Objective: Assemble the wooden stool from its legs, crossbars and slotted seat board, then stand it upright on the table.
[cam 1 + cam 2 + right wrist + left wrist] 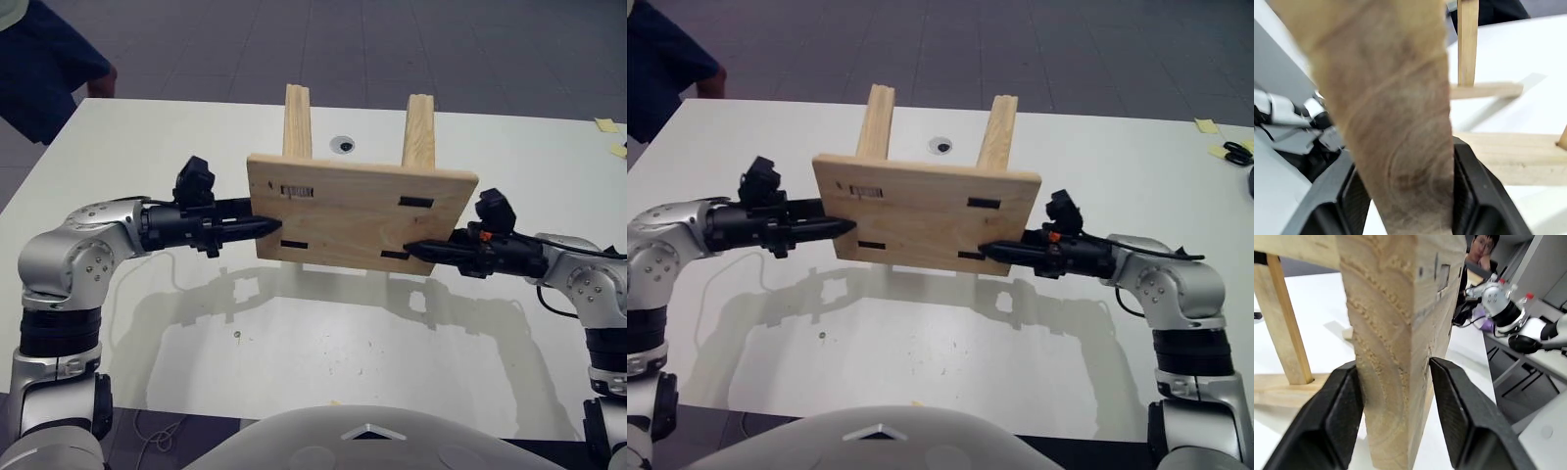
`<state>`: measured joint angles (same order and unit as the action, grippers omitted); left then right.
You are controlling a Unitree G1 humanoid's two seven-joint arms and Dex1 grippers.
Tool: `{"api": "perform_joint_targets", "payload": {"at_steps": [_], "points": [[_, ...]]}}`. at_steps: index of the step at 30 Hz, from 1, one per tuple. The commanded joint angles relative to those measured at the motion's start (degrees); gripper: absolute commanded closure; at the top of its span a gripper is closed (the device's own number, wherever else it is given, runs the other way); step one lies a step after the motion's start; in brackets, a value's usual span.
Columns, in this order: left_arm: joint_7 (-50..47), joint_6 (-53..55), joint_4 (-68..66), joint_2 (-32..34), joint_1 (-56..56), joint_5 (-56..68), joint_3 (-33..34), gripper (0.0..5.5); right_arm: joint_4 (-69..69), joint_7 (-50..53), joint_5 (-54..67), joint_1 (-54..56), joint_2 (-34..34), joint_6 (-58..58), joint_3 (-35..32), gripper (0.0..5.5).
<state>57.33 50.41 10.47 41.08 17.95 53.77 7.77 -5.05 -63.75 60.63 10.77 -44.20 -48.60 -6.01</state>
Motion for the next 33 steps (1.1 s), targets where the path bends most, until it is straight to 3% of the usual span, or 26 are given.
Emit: {"api": "perform_joint_targets", "payload": {"at_steps": [1, 6, 8, 9, 10, 19, 21, 24, 28, 30, 33], "points": [[-53.25, -5.23, 7.88, -8.56, 7.75, 49.75, 0.46, 3.47, -2.8, 46.41, 49.82, 10.49, 6.44, 6.15, -9.35, 3.71], [-74.47, -15.14, 7.7, -18.68, 10.32, 50.22, -0.2, 3.51, -3.55, 61.13, 50.02, 11.77, 12.12, 13.71, -9.11, 3.79], [-79.38, -17.16, 5.52, -21.76, 9.62, 47.48, 1.65, 3.59, -2.76, 64.53, 47.32, 12.45, 13.43, 14.74, -9.38, 3.28], [-80.9, -17.67, 5.11, -22.51, 8.84, 46.32, 2.46, 3.64, -2.22, 65.48, 45.8, 12.74, 13.71, 14.92, -9.66, 3.13], [-82.12, -18.28, 4.84, -23.27, 7.84, 44.69, 3.46, 3.29, -1.48, 66.63, 43.39, 13.03, 13.86, 15.35, -10.27, 2.9], [-81.72, -28.16, 8.7, -30.81, 7.15, 39.17, 9.71, 1.94, -1.51, 72.3, 37.12, 14.54, 15.96, 18.5, -15.6, 1.57], [-80.66, -29.67, 7.87, -28.47, 6.99, 30.69, 9.94, 1.67, -2.94, 71.52, 31.33, 13.02, 16.62, 19.88, -15.33, 1.32], [-75.38, -32.26, 6.22, -21.94, 4.52, 9.18, 5.7, 1.29, -4.12, 68.58, 13.13, 9.1, 16.75, 24.86, -10.95, 0.94], [-71.3, -38.57, 1.12, -21.91, 0.35, -7.62, 2.89, 0.45, 1.68, 65.7, -10.5, 4.09, 18.17, 34.7, -2.92, 0.15], [-70.02, -40.35, -0.43, -22.02, -0.57, -13.12, 2.04, 0.12, 5.4, 65.24, -17.92, 2.79, 19.71, 39.93, -2.13, 0.1], [-66.95, -41.95, -3.65, -21.04, -0.29, -20.9, 0.14, 0.12, 10.69, 66.57, -29.43, 1.61, 22.95, 48.42, -0.62, 0.1]]}}
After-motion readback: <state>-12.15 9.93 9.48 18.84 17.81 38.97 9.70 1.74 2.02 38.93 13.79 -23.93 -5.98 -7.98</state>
